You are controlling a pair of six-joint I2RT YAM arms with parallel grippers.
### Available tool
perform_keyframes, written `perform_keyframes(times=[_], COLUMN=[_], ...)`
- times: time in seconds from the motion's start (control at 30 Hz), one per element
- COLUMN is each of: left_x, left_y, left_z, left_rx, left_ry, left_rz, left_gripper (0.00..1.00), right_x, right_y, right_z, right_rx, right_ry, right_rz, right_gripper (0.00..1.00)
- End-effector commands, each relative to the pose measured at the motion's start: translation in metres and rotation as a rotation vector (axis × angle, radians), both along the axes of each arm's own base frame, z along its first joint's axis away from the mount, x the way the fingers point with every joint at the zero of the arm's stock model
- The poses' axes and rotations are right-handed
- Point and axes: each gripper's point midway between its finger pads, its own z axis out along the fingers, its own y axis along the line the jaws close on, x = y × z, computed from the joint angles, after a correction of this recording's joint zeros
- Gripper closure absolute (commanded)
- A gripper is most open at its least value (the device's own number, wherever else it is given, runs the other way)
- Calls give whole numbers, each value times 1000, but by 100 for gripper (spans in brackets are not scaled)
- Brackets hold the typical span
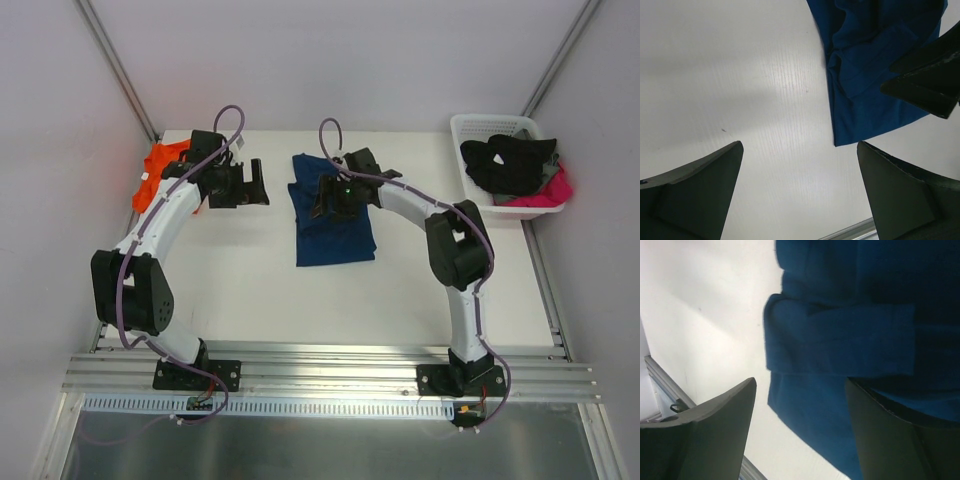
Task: Fold and stack the t-shirts
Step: Fold the tshirt
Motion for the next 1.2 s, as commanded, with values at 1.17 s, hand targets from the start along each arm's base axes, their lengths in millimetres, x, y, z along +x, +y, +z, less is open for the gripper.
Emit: perform_keyframes(times=[1.17], left_x=[1], left_y=[16], left_z=[9], left_rx=[6], left_ry=[-23], left_rz=[37], left_gripper=[1], right_x=[17], right_y=[19], right_z=[59], right_rx=[103], right_ry=[-104], right_rz=[-2], right_gripper=[24])
